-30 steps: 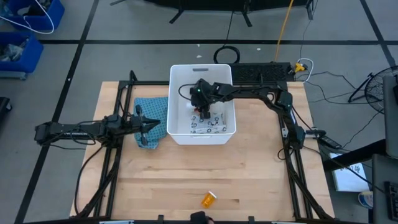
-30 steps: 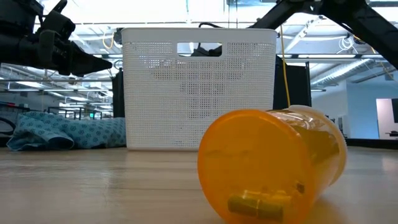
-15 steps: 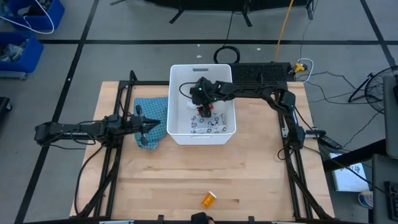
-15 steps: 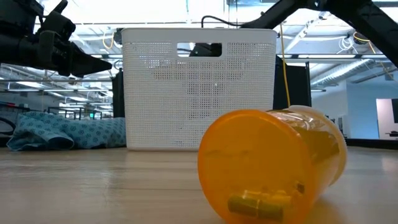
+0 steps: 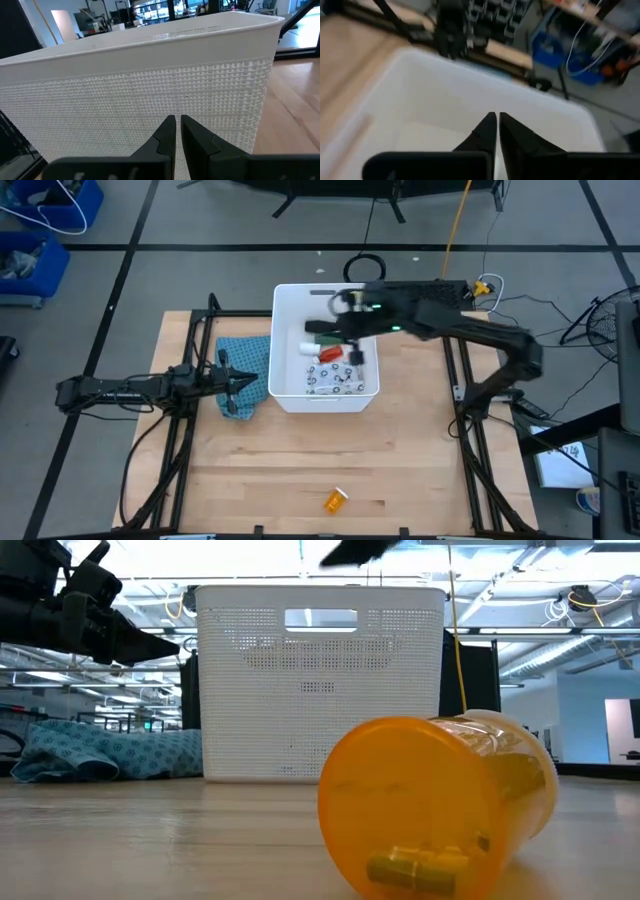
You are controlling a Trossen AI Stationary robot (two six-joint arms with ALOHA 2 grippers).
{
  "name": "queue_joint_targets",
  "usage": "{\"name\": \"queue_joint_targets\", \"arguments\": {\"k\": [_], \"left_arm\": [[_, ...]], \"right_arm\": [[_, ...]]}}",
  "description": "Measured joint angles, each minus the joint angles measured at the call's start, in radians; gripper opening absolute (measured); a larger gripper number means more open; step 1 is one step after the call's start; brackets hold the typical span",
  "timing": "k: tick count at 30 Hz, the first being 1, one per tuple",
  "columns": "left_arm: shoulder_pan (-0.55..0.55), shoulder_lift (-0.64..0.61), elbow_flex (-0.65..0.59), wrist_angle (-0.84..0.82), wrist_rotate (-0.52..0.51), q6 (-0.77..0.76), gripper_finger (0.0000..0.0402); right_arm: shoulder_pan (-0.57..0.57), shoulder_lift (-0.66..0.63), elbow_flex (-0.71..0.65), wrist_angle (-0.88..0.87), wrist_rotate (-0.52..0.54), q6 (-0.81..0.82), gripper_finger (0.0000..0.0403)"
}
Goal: Pick & place medical supplies in basket/bin
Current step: Put the orange pill bottle into the white container
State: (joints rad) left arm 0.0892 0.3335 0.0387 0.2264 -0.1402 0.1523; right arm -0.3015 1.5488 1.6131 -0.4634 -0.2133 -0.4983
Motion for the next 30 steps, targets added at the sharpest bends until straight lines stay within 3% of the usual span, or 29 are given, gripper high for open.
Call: {"name": "queue_joint_targets", "arguments": {"k": [6,10,12,22,30], "left_arm": [[0.000,0.000,0.000,0.000,0.000,-0.003,0.0033],[0.000,0.000,0.000,0.001,0.000,-0.003,0.0033],[0.000,0.000,0.000,0.002,0.000,-0.005,0.0033],[0.000,0.000,0.000,0.009,0.000,-0.050,0.0033],[0.000,0.000,0.000,0.009,0.000,-0.053,0.0033]], "right_arm": [[0.052,-0.214,-0.029,-0.114,-0.015,0.071,0.0004],[0.058,-0.374,-0.210,-0.036,-0.205,0.144,0.0003],[0.061,-0.466,-0.347,0.066,-0.232,0.202,0.0001],[0.172,-0.850,-0.967,0.515,-0.015,0.437,0.0000],[0.274,-0.984,-1.243,0.663,0.002,0.435,0.0000]]}}
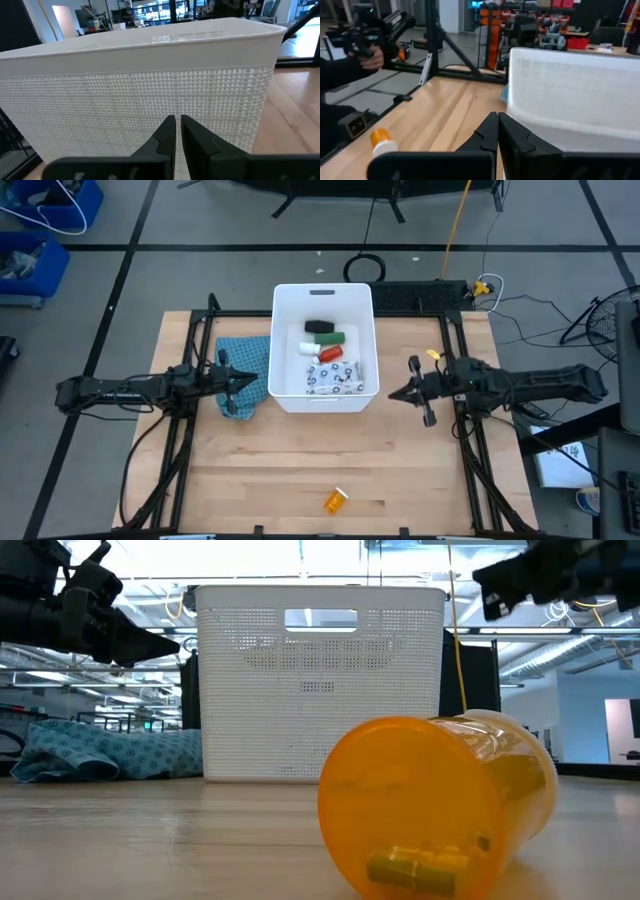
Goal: Pick & place medical supplies in basket/bin
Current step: Put the orange pill bottle into the white container
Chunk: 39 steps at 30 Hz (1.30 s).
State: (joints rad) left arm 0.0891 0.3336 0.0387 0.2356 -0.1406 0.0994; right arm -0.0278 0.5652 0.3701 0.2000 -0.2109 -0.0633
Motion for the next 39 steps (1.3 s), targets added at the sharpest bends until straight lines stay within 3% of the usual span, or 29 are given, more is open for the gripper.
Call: {"name": "queue_joint_targets", "arguments": {"k": [10,24,30,36,39], "left_arm": [[0.000,0.000,0.000,-0.022,-0.002,0.000,0.0033],[0.000,0.000,0.000,-0.022,-0.019,0.019,0.0033],[0.000,0.000,0.000,-0.022,-0.019,0.011,0.0033],[0.000,0.000,0.000,-0.025,-0.019,0.010,0.0033],[0.000,0.000,0.000,-0.032,-0.019,0.007,0.0033]], "right_arm": [[0.017,-0.110,-0.200,0.153,-0.027,-0.038,0.0000],[0.017,-0.145,-0.245,0.188,-0.028,-0.056,0.0000],[0.084,-0.057,-0.109,0.098,-0.017,-0.010,0.0000],[0.237,0.128,0.101,-0.045,0.110,-0.071,0.0000],[0.310,0.235,0.195,-0.100,0.222,-0.096,0.0000]]}}
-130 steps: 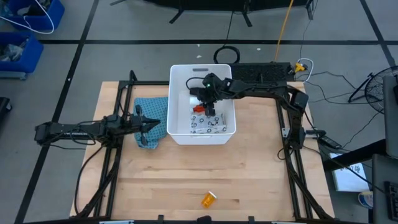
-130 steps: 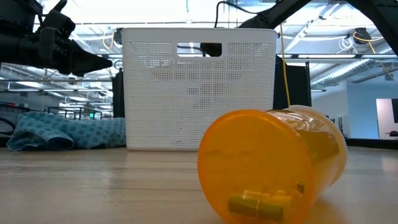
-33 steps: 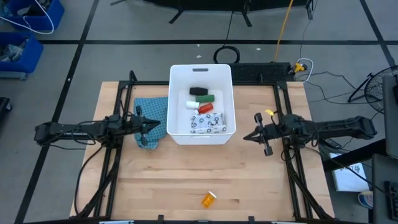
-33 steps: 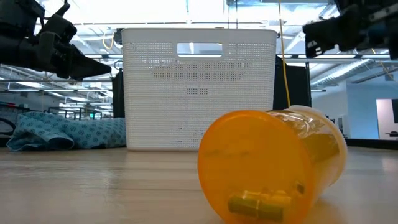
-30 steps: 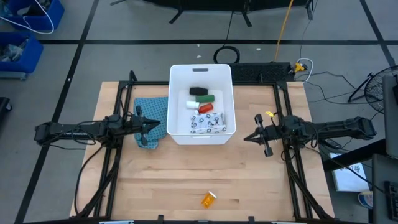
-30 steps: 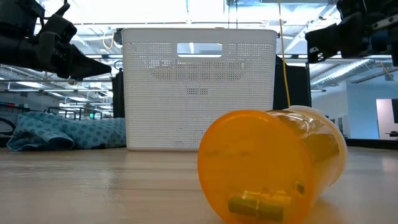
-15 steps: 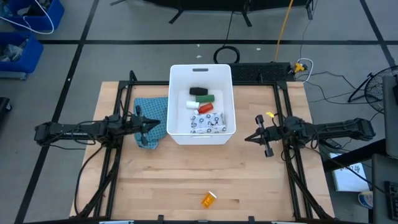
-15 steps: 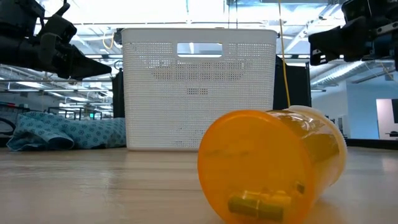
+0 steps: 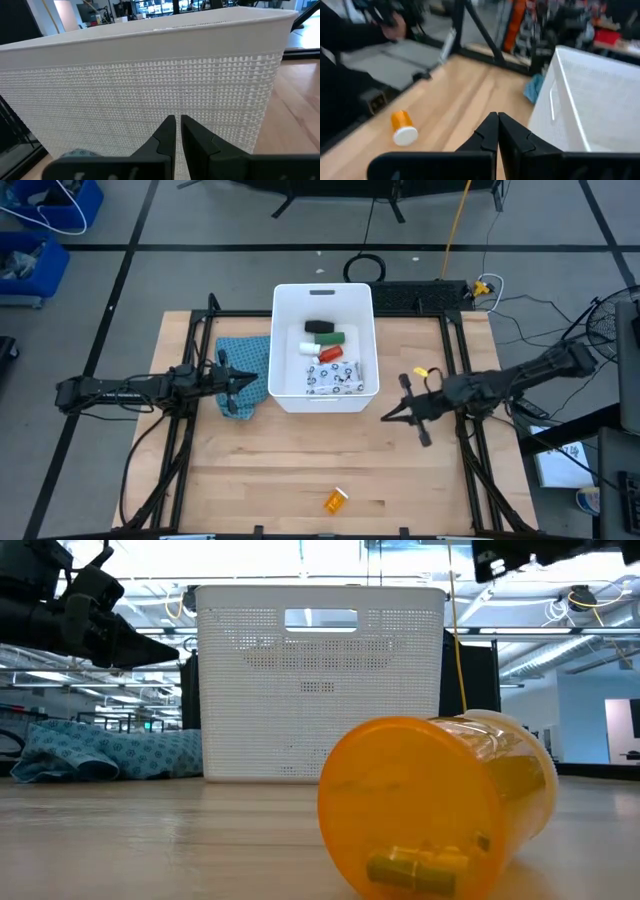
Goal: Pick & place medical supplies in basket/bin
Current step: Put the orange pill bottle into the white container
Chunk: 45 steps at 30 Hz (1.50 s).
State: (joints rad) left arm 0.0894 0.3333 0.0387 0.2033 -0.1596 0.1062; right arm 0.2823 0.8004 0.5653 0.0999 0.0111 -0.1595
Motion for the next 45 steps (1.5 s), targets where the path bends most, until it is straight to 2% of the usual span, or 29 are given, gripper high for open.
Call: {"name": "queue_joint_targets", "arguments": {"k": [3,6,10,13,20,24,28,33,38,45], "left_arm": [[0.000,0.000,0.000,-0.005,0.002,-0.013,0.0033],[0.000,0.000,0.000,-0.020,0.002,-0.019,0.0033],[0.000,0.000,0.000,-0.036,0.002,-0.030,0.0033],[0.000,0.000,0.000,-0.055,0.003,-0.040,0.0033],[0.000,0.000,0.000,-0.059,0.005,-0.095,0.0033],[0.000,0.000,0.000,-0.059,0.007,-0.148,0.0033],[0.000,0.000,0.000,-0.059,0.013,-0.163,0.0033],[0.000,0.000,0.000,-0.058,0.020,-0.172,0.0033],[0.000,0.000,0.000,-0.056,0.020,-0.169,0.0033],[0.000,0.000,0.000,-0.055,0.020,-0.164,0.0033]], "right_arm": [[0.055,0.118,0.084,-0.057,0.063,-0.002,0.0000],[0.103,0.245,0.158,-0.083,0.070,-0.008,0.0002],[0.153,0.413,0.255,-0.087,0.070,0.011,0.0032],[0.187,0.526,0.333,-0.082,0.069,0.034,0.0075],[0.260,0.734,0.481,-0.065,0.067,0.043,0.0203],[0.295,0.831,0.517,-0.026,0.066,0.031,0.0267],[0.315,0.913,0.518,0.055,0.066,0.059,0.0308],[0.325,0.992,0.518,0.069,0.051,0.069,0.0320],[0.306,1.053,0.518,0.163,-0.045,0.083,0.0320],[0.240,1.099,0.518,0.174,-0.146,0.052,0.0320]]}}
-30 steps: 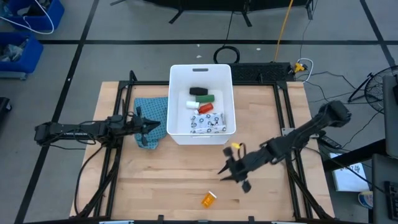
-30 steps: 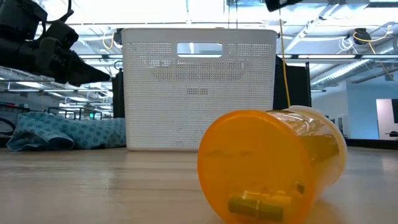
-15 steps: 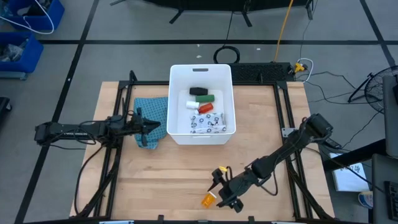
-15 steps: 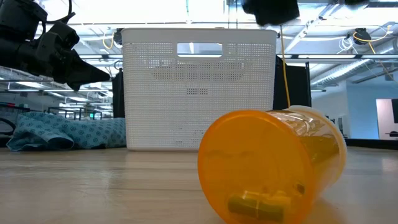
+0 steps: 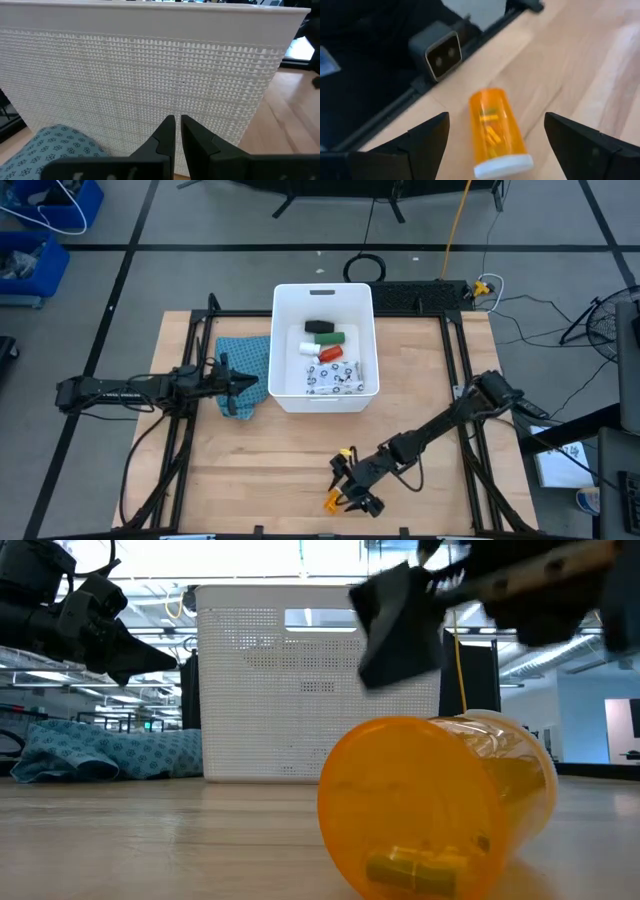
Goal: Pick & place medical supplies in basket/bin
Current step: Put the orange pill bottle into the white container
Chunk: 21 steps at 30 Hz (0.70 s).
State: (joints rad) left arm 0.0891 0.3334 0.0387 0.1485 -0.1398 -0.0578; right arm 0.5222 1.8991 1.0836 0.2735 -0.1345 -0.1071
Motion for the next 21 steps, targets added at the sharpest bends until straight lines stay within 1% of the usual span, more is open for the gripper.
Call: {"name": "queue_joint_targets", "arguments": {"k": [4,12,16,21], "left_arm": [[0.000,0.000,0.000,0.000,0.000,0.001,0.0033],[0.000,0.000,0.000,-0.003,0.000,0.022,0.0033],[0.000,0.000,0.000,-0.004,0.000,0.023,0.0033],[0.000,0.000,0.000,-0.004,0.000,0.022,0.0033]], "right_arm": [[-0.036,0.035,0.000,0.002,-0.076,-0.003,0.0319],[-0.046,0.107,0.000,-0.008,-0.104,-0.012,0.0317],[-0.052,0.110,0.000,0.010,-0.104,-0.014,0.0298],[-0.053,0.110,0.000,0.026,-0.104,-0.014,0.0259]]}}
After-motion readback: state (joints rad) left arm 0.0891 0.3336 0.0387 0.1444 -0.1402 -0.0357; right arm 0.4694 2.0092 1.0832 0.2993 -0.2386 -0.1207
